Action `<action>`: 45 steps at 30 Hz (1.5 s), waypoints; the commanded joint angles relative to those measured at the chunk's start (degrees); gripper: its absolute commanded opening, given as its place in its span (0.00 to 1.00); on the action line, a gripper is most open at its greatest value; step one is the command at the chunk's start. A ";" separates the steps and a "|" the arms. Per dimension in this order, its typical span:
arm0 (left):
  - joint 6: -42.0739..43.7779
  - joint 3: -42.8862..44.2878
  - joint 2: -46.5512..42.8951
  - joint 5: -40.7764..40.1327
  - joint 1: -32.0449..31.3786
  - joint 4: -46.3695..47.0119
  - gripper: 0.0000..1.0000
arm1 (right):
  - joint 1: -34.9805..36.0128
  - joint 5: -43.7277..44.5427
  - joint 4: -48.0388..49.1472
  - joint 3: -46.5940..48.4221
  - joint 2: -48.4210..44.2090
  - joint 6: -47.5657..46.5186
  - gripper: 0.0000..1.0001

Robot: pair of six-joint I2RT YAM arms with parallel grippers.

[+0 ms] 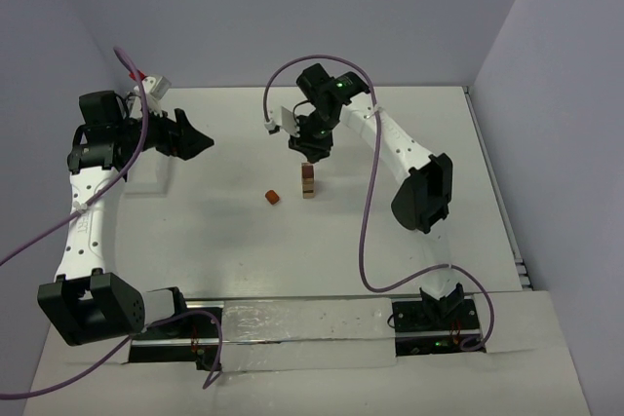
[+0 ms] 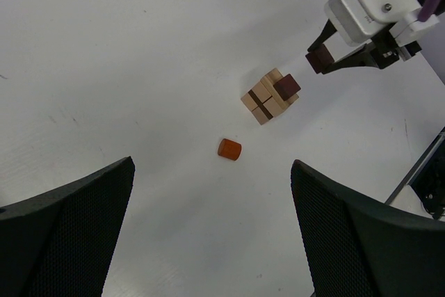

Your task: Build the wood block tower

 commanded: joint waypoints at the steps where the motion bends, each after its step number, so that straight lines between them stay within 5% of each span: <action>1: 0.68 2.80 0.00 0.36 -0.39 0.88 0.99 | 0.02 0.24 -0.28 4.46 2.51 -0.12 0.11; 45: -0.06 3.53 0.71 1.06 -0.31 1.53 0.99 | 2.99 2.77 -0.99 4.16 6.96 1.78 0.33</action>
